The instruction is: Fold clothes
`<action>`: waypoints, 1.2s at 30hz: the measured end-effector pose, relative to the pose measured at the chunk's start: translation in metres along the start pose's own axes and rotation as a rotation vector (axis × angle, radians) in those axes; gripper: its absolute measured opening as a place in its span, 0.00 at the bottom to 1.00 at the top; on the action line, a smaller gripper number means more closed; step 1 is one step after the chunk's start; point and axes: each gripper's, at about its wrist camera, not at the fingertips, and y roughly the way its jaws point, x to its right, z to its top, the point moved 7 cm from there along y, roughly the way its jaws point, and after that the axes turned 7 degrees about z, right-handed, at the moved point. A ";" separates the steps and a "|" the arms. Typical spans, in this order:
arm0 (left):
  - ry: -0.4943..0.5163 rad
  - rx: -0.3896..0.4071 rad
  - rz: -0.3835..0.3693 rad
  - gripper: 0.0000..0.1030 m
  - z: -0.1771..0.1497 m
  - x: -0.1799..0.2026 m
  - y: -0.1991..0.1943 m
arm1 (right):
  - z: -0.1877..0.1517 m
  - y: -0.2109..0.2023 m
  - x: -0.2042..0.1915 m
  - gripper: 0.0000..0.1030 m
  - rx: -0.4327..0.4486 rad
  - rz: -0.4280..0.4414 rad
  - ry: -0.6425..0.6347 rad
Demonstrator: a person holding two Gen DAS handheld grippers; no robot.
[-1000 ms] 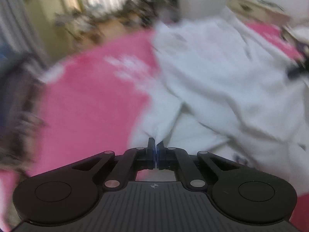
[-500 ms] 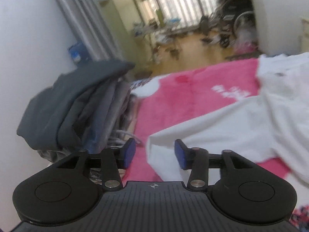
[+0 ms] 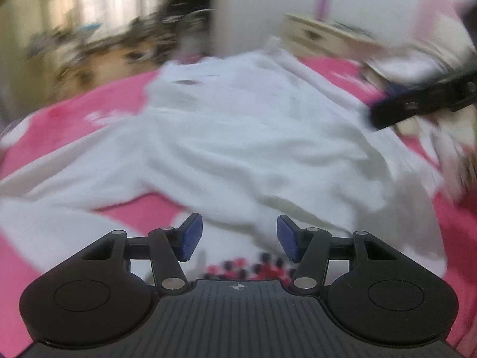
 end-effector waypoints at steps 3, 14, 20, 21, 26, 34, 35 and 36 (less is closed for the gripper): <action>0.079 0.000 -0.051 0.54 -0.010 0.023 0.005 | -0.011 0.035 -0.032 0.47 -0.082 0.024 -0.185; 0.138 -0.018 -0.162 0.52 -0.031 0.052 0.005 | -0.028 0.063 -0.004 0.00 -0.148 -0.084 -0.221; 0.010 -0.017 -0.141 0.52 -0.015 0.031 0.012 | -0.022 0.016 0.033 0.00 -0.039 -0.112 -0.092; -0.003 -0.019 -0.141 0.52 -0.013 0.029 0.012 | -0.021 0.009 0.039 0.01 -0.021 -0.115 -0.071; 0.028 -0.043 -0.178 0.52 -0.015 0.040 0.015 | -0.017 0.035 -0.004 0.52 -0.039 -0.015 -0.231; 0.104 -0.073 -0.214 0.52 -0.030 0.060 0.018 | -0.026 0.097 -0.014 0.14 -0.200 0.007 -0.331; 0.107 -0.072 -0.217 0.52 -0.031 0.059 0.017 | -0.028 0.097 -0.011 0.05 -0.212 -0.004 -0.324; 0.108 -0.066 -0.217 0.52 -0.030 0.058 0.014 | -0.024 0.086 -0.007 0.02 -0.175 -0.008 -0.293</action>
